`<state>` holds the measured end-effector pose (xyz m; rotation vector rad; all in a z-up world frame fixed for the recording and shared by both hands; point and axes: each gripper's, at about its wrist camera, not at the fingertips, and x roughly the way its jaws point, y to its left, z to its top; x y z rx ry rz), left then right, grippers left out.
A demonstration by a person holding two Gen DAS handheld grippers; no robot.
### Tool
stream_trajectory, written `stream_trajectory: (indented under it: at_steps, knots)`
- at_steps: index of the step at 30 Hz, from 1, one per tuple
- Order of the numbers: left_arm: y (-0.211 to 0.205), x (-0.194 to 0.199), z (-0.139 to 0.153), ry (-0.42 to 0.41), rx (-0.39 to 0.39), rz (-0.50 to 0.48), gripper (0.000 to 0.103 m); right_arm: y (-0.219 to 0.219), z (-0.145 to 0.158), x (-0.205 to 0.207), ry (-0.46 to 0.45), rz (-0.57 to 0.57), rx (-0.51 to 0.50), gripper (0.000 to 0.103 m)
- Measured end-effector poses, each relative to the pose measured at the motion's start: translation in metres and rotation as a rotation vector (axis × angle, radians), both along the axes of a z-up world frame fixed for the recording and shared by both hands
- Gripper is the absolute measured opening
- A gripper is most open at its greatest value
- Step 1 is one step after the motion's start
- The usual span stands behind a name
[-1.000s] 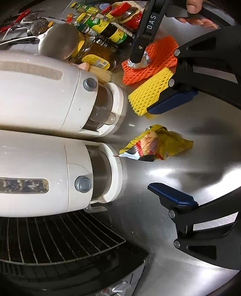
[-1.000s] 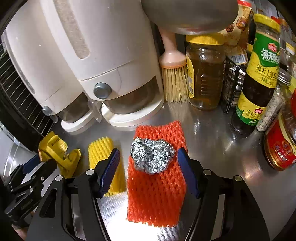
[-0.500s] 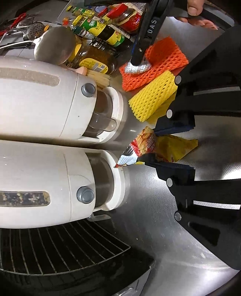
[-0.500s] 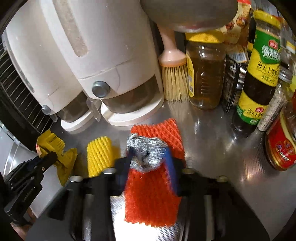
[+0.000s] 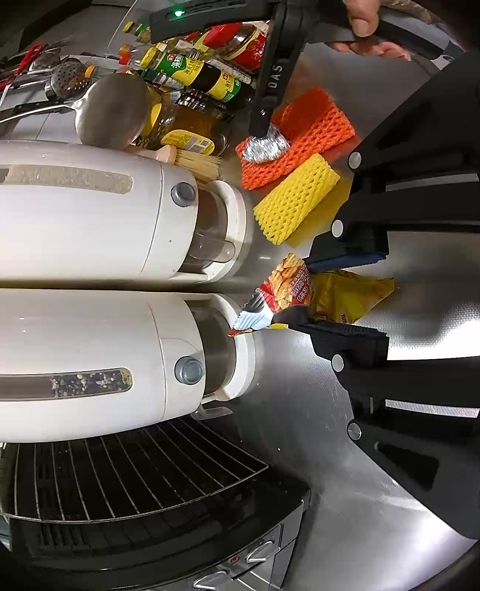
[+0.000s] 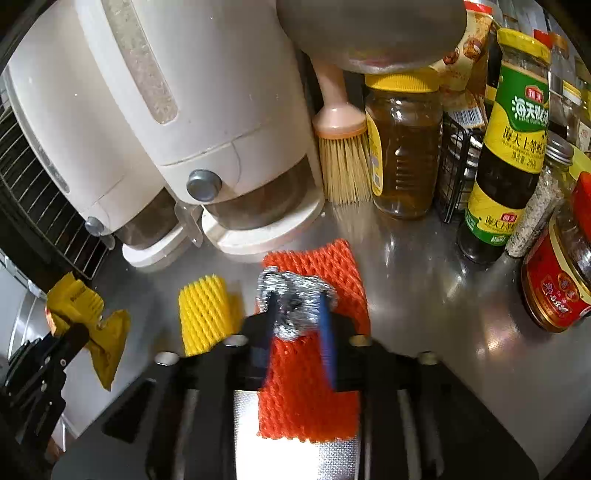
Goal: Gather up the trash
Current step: 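Grasp the snack packet with the left tool while the right tool grasps the foil ball, then lower the packet and foil ball over the bin and open both tools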
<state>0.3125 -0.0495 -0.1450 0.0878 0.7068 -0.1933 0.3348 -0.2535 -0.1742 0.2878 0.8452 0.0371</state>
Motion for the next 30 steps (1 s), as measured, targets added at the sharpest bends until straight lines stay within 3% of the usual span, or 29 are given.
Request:
stream_trajectory:
  at_steps: [5, 7, 9, 13, 15, 17, 24, 30]
  knots:
    - [0.000, 0.002, -0.001, -0.001, 0.000, -0.005, 0.024, 0.005, 0.005, 0.002, -0.014, -0.017, -0.045, 0.040]
    - [0.000, 0.004, -0.001, 0.000, -0.006, -0.006, 0.024, 0.005, 0.000, 0.010, 0.006, -0.014, -0.040, 0.055]
    - [0.000, 0.005, -0.002, -0.003, -0.007, -0.006, 0.024, 0.006, -0.007, 0.016, 0.021, -0.011, -0.035, 0.063]
    - [0.002, 0.008, -0.004, 0.001, -0.002, -0.004, 0.024, 0.008, -0.020, 0.024, 0.044, -0.013, -0.038, 0.062]
    - [0.003, 0.010, -0.006, 0.007, -0.002, -0.001, 0.024, 0.006, -0.027, 0.026, 0.058, -0.016, -0.017, 0.054]
    - [0.004, 0.010, -0.006, 0.007, -0.002, 0.001, 0.024, 0.004, -0.026, 0.025, 0.049, -0.019, -0.010, 0.053]
    - [0.004, -0.004, 0.002, 0.002, 0.000, 0.001, 0.024, 0.004, 0.004, 0.001, -0.006, -0.001, -0.002, 0.053]
    - [0.005, -0.039, 0.014, -0.006, -0.008, -0.005, 0.024, 0.004, 0.026, -0.037, -0.035, 0.017, 0.012, 0.053]
